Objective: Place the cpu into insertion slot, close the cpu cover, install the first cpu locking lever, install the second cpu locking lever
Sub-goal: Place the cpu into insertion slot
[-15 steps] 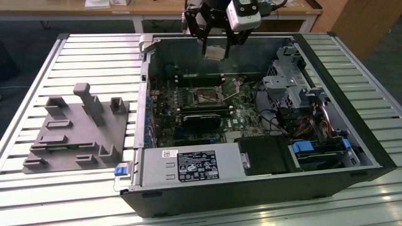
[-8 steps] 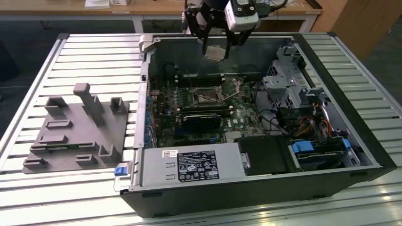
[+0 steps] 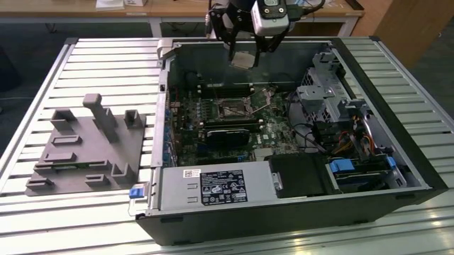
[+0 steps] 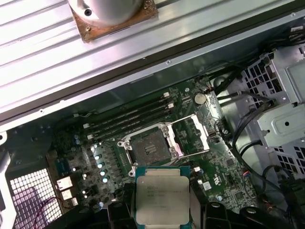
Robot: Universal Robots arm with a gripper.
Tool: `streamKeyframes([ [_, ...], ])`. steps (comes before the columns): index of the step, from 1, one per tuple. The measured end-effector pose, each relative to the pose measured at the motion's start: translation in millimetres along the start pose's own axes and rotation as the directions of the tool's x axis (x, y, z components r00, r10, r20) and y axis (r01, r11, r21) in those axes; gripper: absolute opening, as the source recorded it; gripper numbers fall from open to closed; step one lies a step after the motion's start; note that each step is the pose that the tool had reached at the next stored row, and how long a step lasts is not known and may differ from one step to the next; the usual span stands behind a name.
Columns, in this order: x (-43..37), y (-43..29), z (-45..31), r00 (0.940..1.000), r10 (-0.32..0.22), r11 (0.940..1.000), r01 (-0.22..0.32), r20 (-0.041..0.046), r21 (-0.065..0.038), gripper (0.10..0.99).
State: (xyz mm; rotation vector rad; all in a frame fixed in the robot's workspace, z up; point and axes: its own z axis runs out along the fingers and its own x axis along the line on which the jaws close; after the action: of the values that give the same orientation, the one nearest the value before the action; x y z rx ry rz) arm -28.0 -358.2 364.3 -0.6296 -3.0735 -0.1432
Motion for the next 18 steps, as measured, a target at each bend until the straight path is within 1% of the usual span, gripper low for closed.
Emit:
streamKeyframes([
  [6,0.0,0.0,0.3,0.9989,0.046,0.9989,-0.046,0.0041,-0.001,0.541],
  [11,0.0,-0.1,0.6,0.9964,0.085,0.9964,-0.085,0.0075,-0.002,0.541],
  [14,0.0,0.0,0.8,0.9936,0.112,0.9937,-0.112,0.0099,-0.003,0.541],
  [18,0.1,0.0,1.3,0.9878,0.155,0.9879,-0.155,0.0137,-0.004,0.541],
])
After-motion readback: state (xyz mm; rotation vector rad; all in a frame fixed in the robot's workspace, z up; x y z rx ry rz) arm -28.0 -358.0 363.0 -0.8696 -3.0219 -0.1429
